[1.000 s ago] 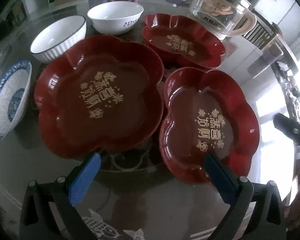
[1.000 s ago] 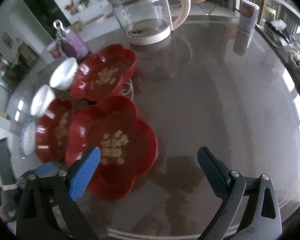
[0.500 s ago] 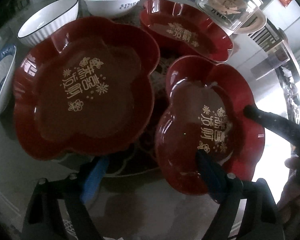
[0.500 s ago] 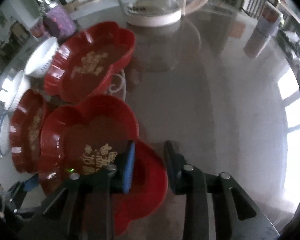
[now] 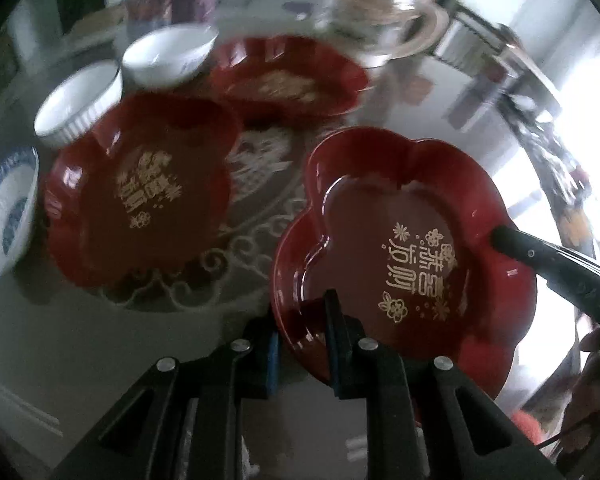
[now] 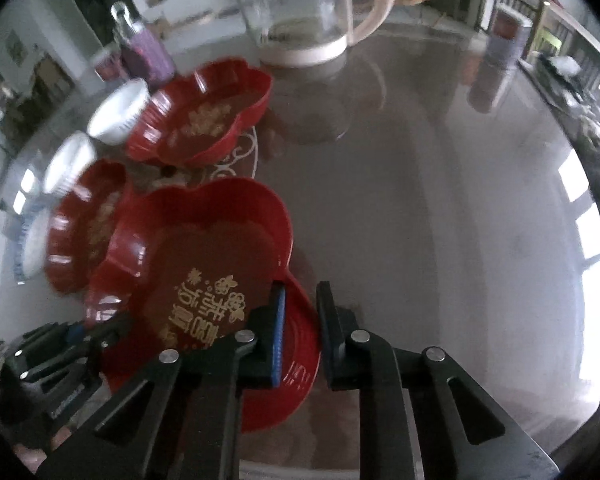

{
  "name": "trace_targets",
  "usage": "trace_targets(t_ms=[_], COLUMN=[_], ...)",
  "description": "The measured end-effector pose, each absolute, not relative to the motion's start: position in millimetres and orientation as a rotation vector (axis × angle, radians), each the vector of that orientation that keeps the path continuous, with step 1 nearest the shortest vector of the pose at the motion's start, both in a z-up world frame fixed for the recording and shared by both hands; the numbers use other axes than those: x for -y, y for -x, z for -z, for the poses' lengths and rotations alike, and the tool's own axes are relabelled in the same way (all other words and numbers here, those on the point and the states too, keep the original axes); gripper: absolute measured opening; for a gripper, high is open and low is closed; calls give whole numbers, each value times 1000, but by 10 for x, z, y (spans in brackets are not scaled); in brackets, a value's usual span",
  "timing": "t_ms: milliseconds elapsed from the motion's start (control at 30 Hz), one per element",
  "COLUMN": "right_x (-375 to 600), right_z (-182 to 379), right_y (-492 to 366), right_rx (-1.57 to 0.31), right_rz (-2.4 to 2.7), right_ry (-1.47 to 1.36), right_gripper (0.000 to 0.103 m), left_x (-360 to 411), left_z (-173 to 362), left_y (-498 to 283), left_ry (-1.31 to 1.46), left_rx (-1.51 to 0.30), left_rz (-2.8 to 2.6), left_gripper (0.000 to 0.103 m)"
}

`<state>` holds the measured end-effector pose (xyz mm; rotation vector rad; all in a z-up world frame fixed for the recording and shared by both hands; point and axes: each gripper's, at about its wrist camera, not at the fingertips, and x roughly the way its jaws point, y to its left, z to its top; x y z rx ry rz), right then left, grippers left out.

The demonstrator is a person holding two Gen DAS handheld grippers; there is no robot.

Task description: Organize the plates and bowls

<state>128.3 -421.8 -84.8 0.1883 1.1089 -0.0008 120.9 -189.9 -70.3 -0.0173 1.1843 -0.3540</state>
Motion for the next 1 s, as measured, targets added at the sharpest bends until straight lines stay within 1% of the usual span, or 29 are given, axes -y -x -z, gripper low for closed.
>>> trace_targets(t_ms=[133,167,367,467,500,533,567,600,633,667,733,767,833,900,967,1000], right_x=[4340,4372,4552,4617,4632,4649,4662,4669,4669,4665,4604,4562,4413,4227,4071,3949], right_z=[764,801,1178,1308,1312,1294,1258,1187,1108,1028,813,715,478,277,168,118], right_y=[-837,-746,-539,-507,-493,-473,-447,-410,-362,-314,-207,-160,-62,44,91,127], right_rx=[-1076,-1077,-1121,-1108,-1098,-1075,-1053,-1013,-970,-936,-861,-829,-766,-702,-660,-633], right_rz=[68,90,168,193,199,205,209,217,227,243,298,317,357,382,399,397], right_ry=[-218,-226,-276,-293,-300,-313,-326,-335,-335,-326,-293,-278,-248,-226,-214,-225], right_gripper=[16,18,18,19,20,28,50,60,68,68,68,71,75,77,81,81], left_x=[2148,2207,2470,2500,2471,2414,2369,2300,2225,2145,2008,1937,1801,1660,1524,1459], left_z=[641,677,968,1034,1033,995,953,907,840,761,623,552,433,332,247,206], left_y=[-961,-924,-887,-865,-879,-872,-851,-853,-858,-852,-821,-792,-718,-642,-541,-485], left_ry=[-60,-77,-133,-136,-135,-125,-115,-103,-84,-64,-49,-52,-64,-69,-78,-85], left_rx=[-1155,-1158,-1187,-1179,-1172,-1151,-1132,-1112,-1091,-1064,-1012,-985,-941,-898,-853,-830], left_rz=[407,415,437,450,440,426,418,408,393,381,364,357,341,323,311,302], left_gripper=[19,19,19,20,24,32,45,53,67,78,84,85,87,88,90,91])
